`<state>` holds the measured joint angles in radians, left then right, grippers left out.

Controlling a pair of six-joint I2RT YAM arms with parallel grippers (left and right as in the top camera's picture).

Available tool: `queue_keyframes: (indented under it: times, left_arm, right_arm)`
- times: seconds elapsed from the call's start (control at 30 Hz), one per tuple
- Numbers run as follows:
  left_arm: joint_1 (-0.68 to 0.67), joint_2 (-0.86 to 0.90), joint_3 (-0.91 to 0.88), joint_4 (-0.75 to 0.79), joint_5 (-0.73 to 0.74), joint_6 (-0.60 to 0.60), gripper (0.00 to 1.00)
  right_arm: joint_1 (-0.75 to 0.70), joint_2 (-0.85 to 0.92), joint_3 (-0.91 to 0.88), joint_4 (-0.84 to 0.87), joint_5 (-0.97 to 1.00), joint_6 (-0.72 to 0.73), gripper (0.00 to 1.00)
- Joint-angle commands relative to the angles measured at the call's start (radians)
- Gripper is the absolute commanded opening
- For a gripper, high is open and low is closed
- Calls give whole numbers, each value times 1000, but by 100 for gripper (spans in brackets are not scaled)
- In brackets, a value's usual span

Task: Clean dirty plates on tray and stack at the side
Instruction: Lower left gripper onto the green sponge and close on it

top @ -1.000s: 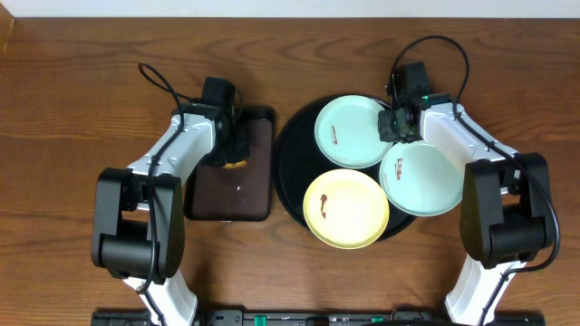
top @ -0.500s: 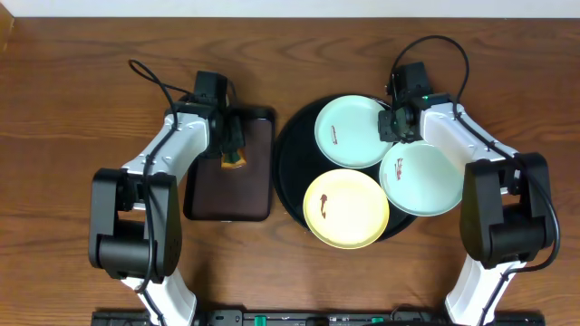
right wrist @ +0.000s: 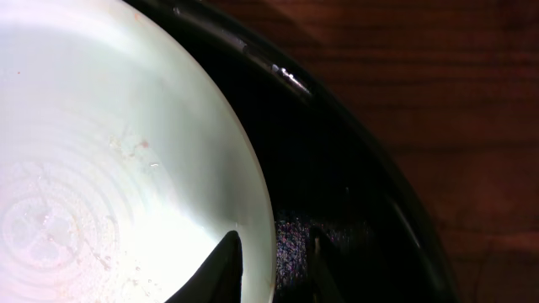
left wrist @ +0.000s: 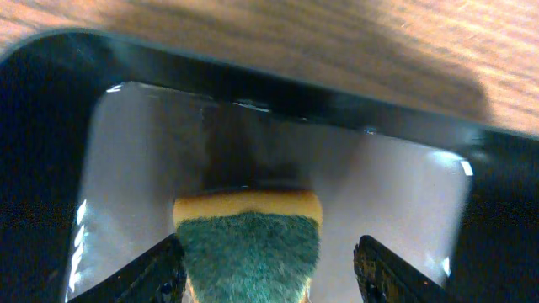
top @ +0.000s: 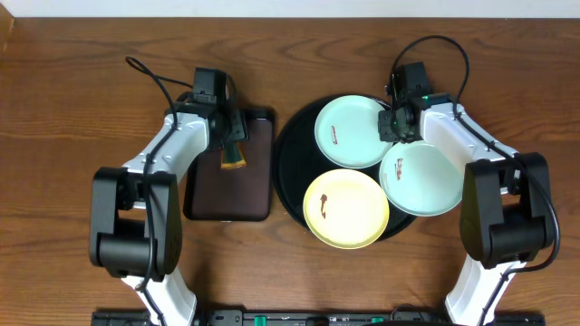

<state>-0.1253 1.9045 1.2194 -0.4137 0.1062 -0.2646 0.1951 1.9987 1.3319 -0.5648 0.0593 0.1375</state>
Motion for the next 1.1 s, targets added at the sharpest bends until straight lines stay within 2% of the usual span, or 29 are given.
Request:
queue_keyframes:
  times: [0.0, 0.03, 0.1, 0.13, 0.17, 0.23, 0.27, 0.3, 0.33, 0.43, 0.57, 0.73, 0.83, 1.07]
  left_arm:
    - [2, 57, -6, -1, 5, 1, 64]
    - [2, 58, -6, 2, 6, 1, 62]
    - [2, 54, -2, 9, 6, 2, 33]
    - [2, 51, 3, 8, 5, 2, 11]
    - [2, 47, 6, 8, 5, 2, 8]
    - [2, 29, 10, 7, 6, 2, 7]
    - [2, 20, 10, 4, 6, 2, 14]
    - [2, 6, 10, -3, 6, 2, 45]
    - [2, -6, 10, -13, 6, 1, 59]
    - [1, -47, 10, -59, 6, -7, 57]
    - [0, -69, 10, -97, 6, -10, 43]
    - [-5, -58, -1, -116, 6, -10, 43]
    - [-7, -58, -6, -117, 6, -10, 43]
    - [-7, -57, -6, -117, 6, -10, 43]
  right_arm:
    - [7, 16, -6, -3, 1, 4, 25]
    - [7, 16, -6, -3, 1, 3, 25]
    - [7, 16, -6, -2, 4, 3, 25]
    - [7, 16, -6, -1, 4, 4, 25]
    - [7, 16, -6, 0, 4, 4, 25]
    - [7, 16, -6, 0, 4, 4, 25]
    - [7, 16, -6, -1, 4, 4, 25]
    - [7, 16, -6, -3, 4, 4, 25]
    - [7, 16, -6, -5, 4, 4, 26]
    - [7, 16, -6, -15, 4, 4, 30]
    - [7, 16, -6, -9, 4, 4, 28]
    - [7, 16, -6, 12, 4, 4, 27]
    - [7, 16, -6, 15, 3, 4, 19]
    - [6, 16, -7, 28, 9, 4, 16]
